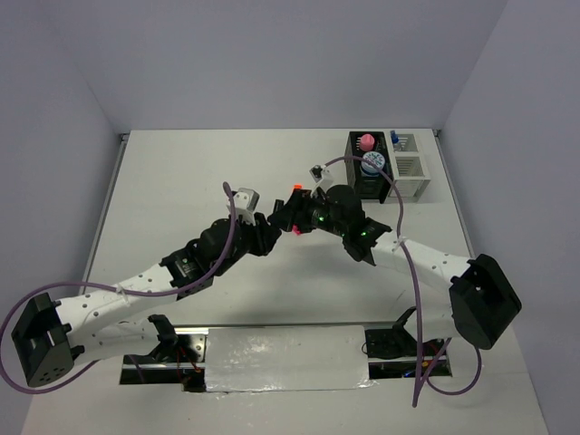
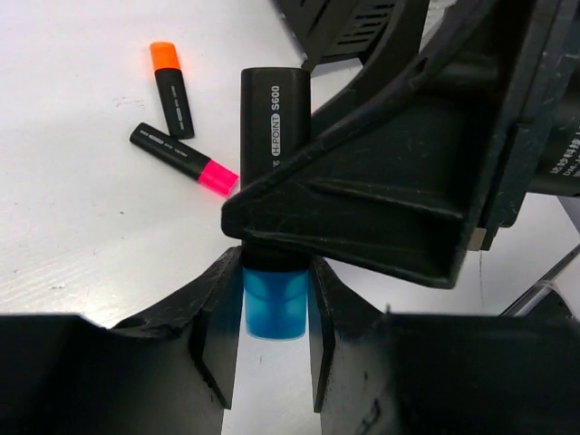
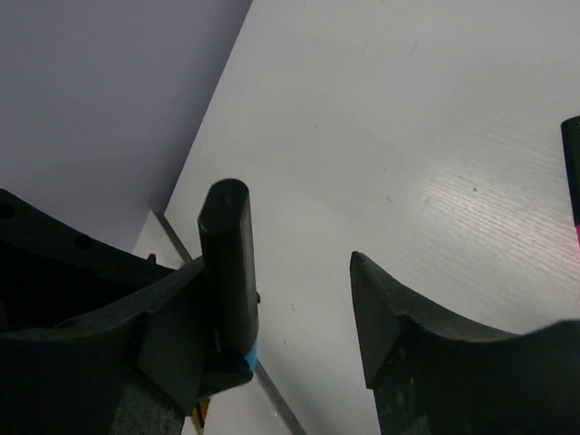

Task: Sort the stationery into containers
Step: Pick up the pen from the center of the board, then place the pen in the storage box, then pick up the pen from the center of the board, then place the pen in the storage box.

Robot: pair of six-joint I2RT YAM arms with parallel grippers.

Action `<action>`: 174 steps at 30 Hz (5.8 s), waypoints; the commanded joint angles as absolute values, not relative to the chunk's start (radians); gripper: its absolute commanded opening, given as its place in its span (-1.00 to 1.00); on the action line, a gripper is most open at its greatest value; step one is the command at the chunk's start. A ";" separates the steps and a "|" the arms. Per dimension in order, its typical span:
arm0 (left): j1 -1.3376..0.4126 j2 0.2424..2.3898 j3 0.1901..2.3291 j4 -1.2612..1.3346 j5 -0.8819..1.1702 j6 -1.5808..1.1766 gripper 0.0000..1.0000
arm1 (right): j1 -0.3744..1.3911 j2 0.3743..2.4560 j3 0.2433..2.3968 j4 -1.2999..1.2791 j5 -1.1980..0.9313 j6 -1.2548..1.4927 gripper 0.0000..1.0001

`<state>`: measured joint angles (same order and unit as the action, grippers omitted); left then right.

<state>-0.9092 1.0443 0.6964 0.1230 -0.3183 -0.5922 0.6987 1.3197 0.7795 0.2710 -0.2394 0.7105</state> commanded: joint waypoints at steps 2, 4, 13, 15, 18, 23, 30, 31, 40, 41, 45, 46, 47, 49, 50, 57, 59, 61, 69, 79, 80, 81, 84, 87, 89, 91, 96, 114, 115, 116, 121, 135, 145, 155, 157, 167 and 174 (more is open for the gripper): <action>-0.908 1.060 0.693 0.210 -0.265 -0.561 -0.99 | 0.715 1.347 0.813 0.385 -0.242 0.707 0.06; -0.908 1.074 0.698 0.210 -0.268 -0.557 -0.87 | 0.712 1.358 0.807 0.431 -0.271 0.707 -0.41; -0.902 1.172 0.955 -0.084 -0.466 -0.571 0.99 | 0.542 1.329 0.798 0.417 -0.136 0.592 -1.00; -0.900 1.178 1.021 -0.223 -0.500 -0.606 0.99 | 0.428 1.289 0.811 0.376 -0.057 0.501 -1.00; -0.890 1.160 1.034 -0.371 -0.566 -0.682 0.99 | 0.307 1.230 0.827 0.356 0.168 0.417 -1.00; -0.867 1.091 0.948 -0.373 -0.485 -0.693 0.99 | 0.129 1.247 0.916 0.328 0.285 0.331 -1.00; -0.862 1.089 0.902 -0.331 -0.449 -0.661 0.99 | -0.035 1.393 1.082 0.307 0.350 0.279 -1.00; -0.862 1.103 0.907 -0.339 -0.448 -0.655 0.99 | -0.046 1.443 1.107 0.283 0.359 0.255 -1.00; -0.796 1.166 0.992 -0.449 -0.477 -0.638 0.99 | -0.117 1.600 1.193 0.284 0.302 0.206 -0.95; -0.795 1.163 0.991 -0.440 -0.471 -0.637 0.99 | -0.118 1.614 1.192 0.281 0.305 0.210 -0.95; -0.788 1.163 0.989 -0.434 -0.456 -0.632 0.99 | -0.123 1.628 1.151 0.304 0.279 0.230 -0.86; -0.785 1.167 0.992 -0.434 -0.456 -0.634 0.99 | -0.121 1.629 1.141 0.314 0.278 0.238 -0.84; -0.784 1.169 0.992 -0.434 -0.454 -0.635 0.99 | -0.123 1.632 1.128 0.316 0.281 0.241 -0.80; -0.778 1.178 0.992 -0.434 -0.448 -0.640 0.99 | -0.123 1.635 1.120 0.313 0.279 0.247 -0.70; -0.775 1.180 0.994 -0.436 -0.442 -0.643 0.99 | -0.123 1.637 1.121 0.308 0.278 0.252 -0.52; -0.762 1.221 1.029 -0.433 -0.423 -0.699 0.99 | -0.121 1.612 1.091 0.310 0.281 0.282 0.28; -0.759 1.241 1.043 -0.434 -0.417 -0.713 0.99 | -0.123 1.595 1.071 0.311 0.278 0.296 0.44; -0.755 1.285 1.077 -0.440 -0.413 -0.759 0.99 | -0.121 1.566 1.065 0.302 0.276 0.313 0.48; -0.756 1.654 1.320 -0.475 -0.371 -0.978 0.99 | -0.066 1.327 0.996 0.103 0.199 0.532 0.59; -0.781 2.100 1.698 -0.770 -0.448 -1.294 0.91 | 0.113 1.187 0.902 -0.118 0.052 0.577 0.74; -0.788 2.133 1.710 -0.784 -0.457 -1.325 0.89 | 0.117 1.177 0.891 -0.111 0.031 0.575 0.74; -0.788 2.152 1.735 -0.808 -0.456 -1.338 0.87 | 0.121 1.154 0.868 -0.088 0.023 0.574 0.74; -0.788 2.220 1.785 -0.841 -0.449 -1.356 0.86 | 0.135 1.129 0.873 -0.103 0.009 0.560 0.74; -0.788 2.270 1.796 -0.831 -0.439 -1.361 0.82 | 0.143 1.102 0.882 -0.124 0.005 0.543 0.74; -0.788 2.283 1.801 -0.833 -0.434 -1.358 0.60 | 0.144 1.079 0.873 -0.121 0.005 0.538 0.74; -0.790 2.283 1.783 -0.841 -0.425 -1.355 0.31 | 0.146 1.045 0.868 -0.127 -0.011 0.535 0.74; -0.792 2.182 1.623 -0.801 -0.440 -1.373 -0.51 | 0.144 0.994 0.856 -0.129 -0.070 0.531 0.74; -0.913 1.336 0.680 0.213 -0.308 -0.772 -1.00 | 0.446 1.321 0.744 0.362 -0.461 0.693 0.75; -0.914 1.315 0.663 0.231 -0.305 -0.766 -1.00 | 0.460 1.334 0.745 0.362 -0.443 0.692 0.75; -0.916 1.272 0.635 0.264 -0.296 -0.758 -1.00 | 0.474 1.357 0.747 0.364 -0.430 0.698 0.75; -0.914 1.197 0.615 0.285 -0.276 -0.721 -1.00 | 0.564 1.413 0.753 0.394 -0.422 0.724 0.73; -0.916 1.184 0.678 0.187 -0.284 -0.704 0.99 | 0.577 1.445 0.814 0.402 -0.358 0.666 -1.00; -0.914 1.147 0.779 -0.176 -0.342 -0.704 0.99 | 0.195 1.371 1.066 0.156 0.285 0.304 -1.00; -0.914 1.157 0.710 -0.094 -0.195 -0.647 0.99 | 0.025 1.528 1.192 0.227 0.423 0.219 -0.96; -0.914 1.158 0.707 -0.095 -0.204 -0.643 0.99 | 0.008 1.557 1.204 0.219 0.437 0.218 -0.95; -0.913 1.201 0.736 -0.107 -0.227 -0.615 0.99 | -0.041 1.672 1.190 0.291 0.414 0.213 -0.73; -0.911 1.236 0.739 -0.103 -0.235 -0.627 0.99 | -0.080 1.695 1.187 0.288 0.394 0.206 0.36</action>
<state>-0.9115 1.2179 0.7132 -0.1375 -0.2298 -0.6323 -0.0666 1.6928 1.1576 0.2352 0.3882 0.2214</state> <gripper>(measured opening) 0.993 0.617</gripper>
